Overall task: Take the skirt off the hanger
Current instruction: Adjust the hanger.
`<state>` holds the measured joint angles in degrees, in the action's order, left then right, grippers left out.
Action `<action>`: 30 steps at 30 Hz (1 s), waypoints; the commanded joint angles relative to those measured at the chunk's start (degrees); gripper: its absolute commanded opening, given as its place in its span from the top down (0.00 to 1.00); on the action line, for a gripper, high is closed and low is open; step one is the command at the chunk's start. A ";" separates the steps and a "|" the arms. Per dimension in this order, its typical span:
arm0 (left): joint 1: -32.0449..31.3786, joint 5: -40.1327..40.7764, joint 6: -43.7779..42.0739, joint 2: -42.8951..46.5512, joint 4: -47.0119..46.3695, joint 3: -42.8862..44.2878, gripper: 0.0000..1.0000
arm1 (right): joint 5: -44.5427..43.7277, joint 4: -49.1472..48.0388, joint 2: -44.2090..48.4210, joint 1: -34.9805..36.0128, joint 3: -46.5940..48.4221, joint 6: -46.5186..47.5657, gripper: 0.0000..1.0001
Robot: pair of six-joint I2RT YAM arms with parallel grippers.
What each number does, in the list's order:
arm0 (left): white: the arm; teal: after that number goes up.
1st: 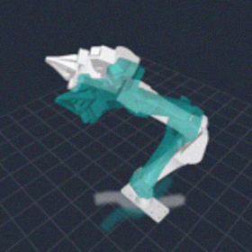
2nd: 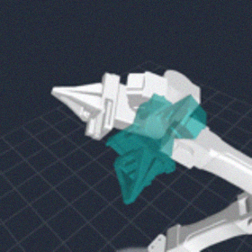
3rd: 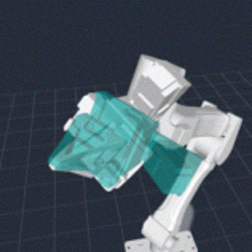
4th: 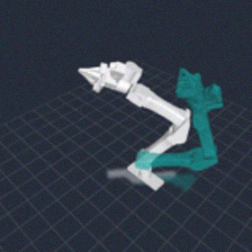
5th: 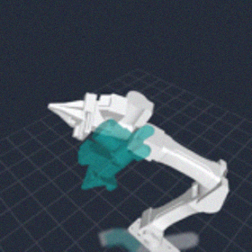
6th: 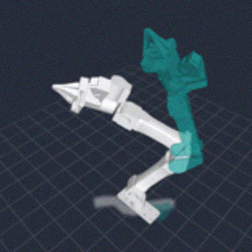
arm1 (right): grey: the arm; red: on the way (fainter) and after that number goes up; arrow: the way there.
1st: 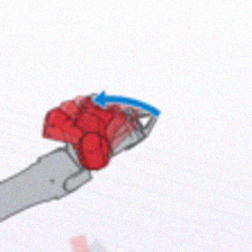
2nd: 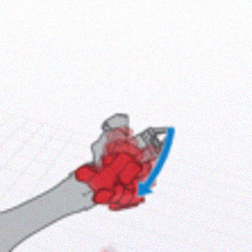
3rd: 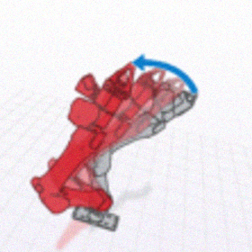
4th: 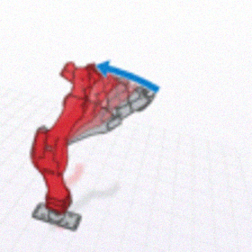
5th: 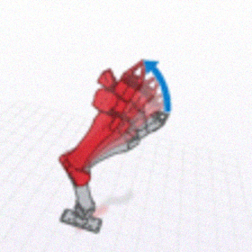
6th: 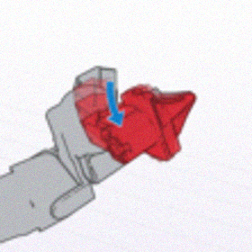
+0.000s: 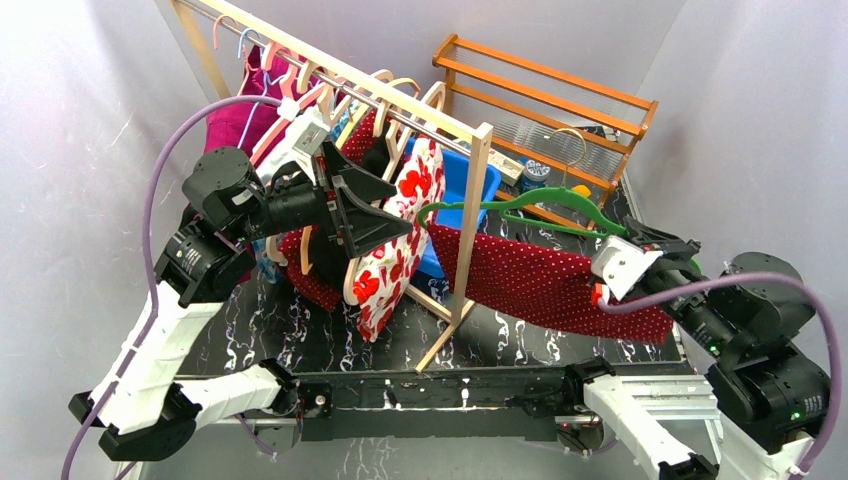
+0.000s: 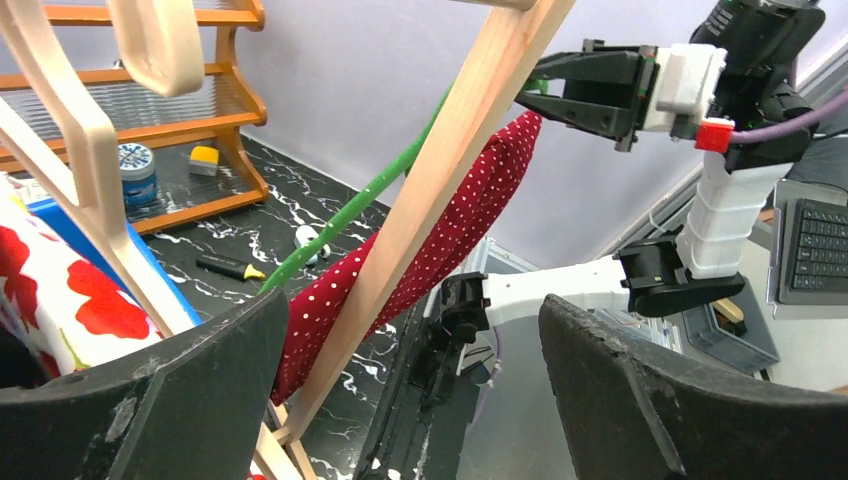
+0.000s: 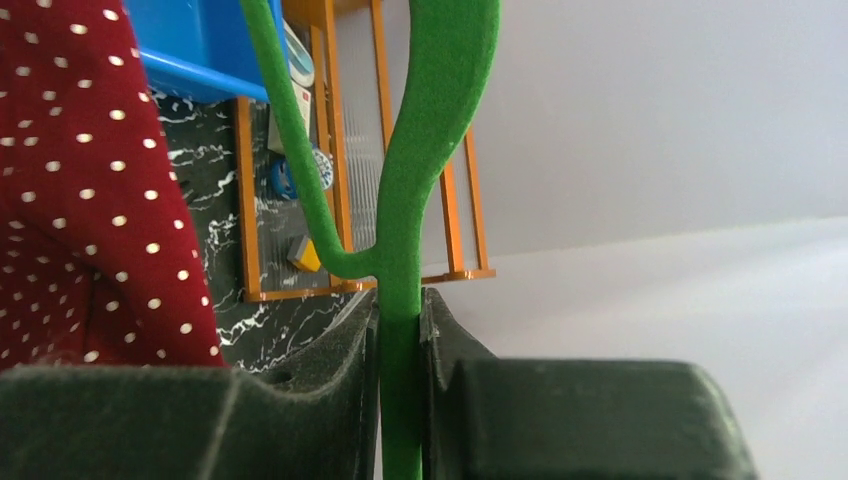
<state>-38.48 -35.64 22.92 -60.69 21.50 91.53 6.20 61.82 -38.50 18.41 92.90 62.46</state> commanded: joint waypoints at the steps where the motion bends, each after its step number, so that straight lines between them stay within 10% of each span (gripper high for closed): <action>1: -0.14 3.58 0.45 1.91 1.03 0.48 0.05 | 7.62 0.01 -0.86 0.29 3.68 1.20 1.00; 11: -0.11 -5.13 2.25 -2.90 0.04 1.25 0.16 | 13.56 -5.77 -11.02 0.82 4.76 0.83 1.00; 20: -0.24 1.88 2.16 -1.73 0.17 -2.39 0.16 | 22.87 3.54 -21.20 1.27 13.70 2.02 1.00; 30: -0.19 16.01 -8.02 -0.47 21.56 7.04 0.13 | 30.87 7.26 -24.41 1.27 13.42 3.25 1.00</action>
<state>-38.54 -26.30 18.37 -61.98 33.50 94.04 30.11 70.43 -62.00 19.31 104.42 64.93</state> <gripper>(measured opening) 0.864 0.202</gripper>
